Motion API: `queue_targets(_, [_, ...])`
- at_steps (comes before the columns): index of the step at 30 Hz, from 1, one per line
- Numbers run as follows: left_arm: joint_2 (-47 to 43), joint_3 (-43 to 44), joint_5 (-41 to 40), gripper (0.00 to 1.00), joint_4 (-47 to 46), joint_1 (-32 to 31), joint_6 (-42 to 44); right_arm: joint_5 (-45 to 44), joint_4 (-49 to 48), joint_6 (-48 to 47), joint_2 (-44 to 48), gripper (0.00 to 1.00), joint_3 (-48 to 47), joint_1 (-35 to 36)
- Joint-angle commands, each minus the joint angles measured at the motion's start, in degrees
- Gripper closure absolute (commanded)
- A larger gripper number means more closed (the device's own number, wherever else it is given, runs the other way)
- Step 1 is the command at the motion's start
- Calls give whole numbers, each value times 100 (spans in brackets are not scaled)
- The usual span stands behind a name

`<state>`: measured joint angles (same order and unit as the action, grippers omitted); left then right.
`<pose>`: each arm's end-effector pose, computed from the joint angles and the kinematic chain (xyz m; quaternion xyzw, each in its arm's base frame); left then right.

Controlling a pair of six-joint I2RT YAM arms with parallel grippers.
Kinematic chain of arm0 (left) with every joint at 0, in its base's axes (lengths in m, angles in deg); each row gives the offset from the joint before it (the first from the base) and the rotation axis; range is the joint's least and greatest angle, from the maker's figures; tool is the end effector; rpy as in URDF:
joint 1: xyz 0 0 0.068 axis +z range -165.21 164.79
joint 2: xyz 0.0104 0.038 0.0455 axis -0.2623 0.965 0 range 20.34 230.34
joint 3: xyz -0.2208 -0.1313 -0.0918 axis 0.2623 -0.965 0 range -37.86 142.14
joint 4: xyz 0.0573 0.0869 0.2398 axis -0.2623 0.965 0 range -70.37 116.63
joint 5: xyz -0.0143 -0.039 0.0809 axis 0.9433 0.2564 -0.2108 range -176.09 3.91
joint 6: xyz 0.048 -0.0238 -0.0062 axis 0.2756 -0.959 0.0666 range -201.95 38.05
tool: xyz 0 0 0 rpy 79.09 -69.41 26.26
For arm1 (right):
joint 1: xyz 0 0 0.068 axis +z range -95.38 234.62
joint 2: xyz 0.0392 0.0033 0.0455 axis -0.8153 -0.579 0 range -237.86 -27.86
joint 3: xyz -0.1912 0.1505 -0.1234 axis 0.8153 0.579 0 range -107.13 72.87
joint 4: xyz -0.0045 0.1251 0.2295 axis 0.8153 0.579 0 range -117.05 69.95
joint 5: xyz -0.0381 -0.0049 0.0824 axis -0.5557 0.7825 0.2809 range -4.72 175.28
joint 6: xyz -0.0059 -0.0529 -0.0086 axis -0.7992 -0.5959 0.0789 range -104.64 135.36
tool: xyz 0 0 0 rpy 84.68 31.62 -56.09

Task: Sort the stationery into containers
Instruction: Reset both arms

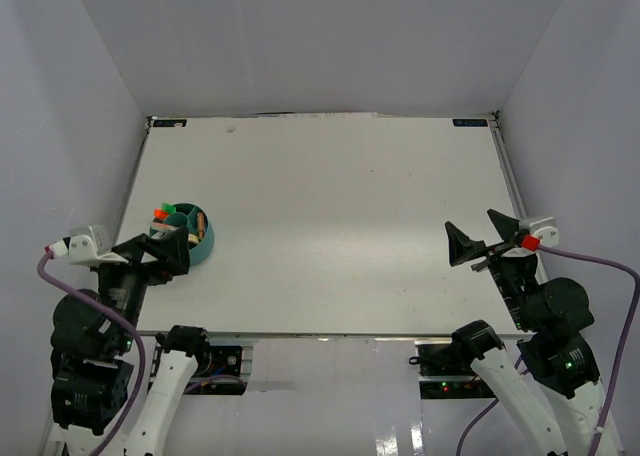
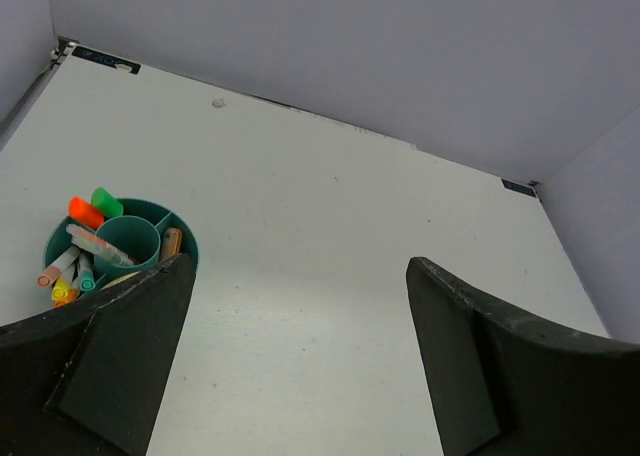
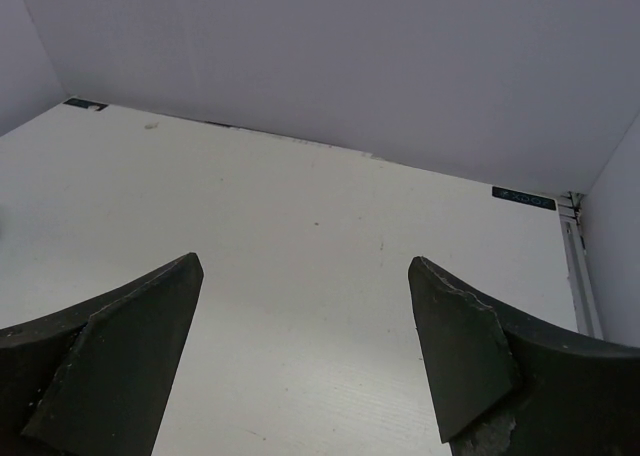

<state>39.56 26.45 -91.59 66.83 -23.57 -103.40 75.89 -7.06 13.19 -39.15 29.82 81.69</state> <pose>0.0110 0.0019 0.4122 -0.1150 0.7107 -0.1449 0.6787 0.0423 0.0151 0.3674 -0.0972 0.6244 0.1163 0.7663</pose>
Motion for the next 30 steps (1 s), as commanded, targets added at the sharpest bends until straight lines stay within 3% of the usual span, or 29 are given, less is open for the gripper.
queue_targets(1, [-392,46,-443,2,623,-139,-105,-511,31,-143,275,10,24,-9])
queue_targets(13, [-727,187,-663,2,1643,-298,-183,-995,23,-170,786,10,437,0])
queue_targets(30, [-542,-323,-444,2,1520,-333,-289,-1021,-179,-257,690,10,648,0])
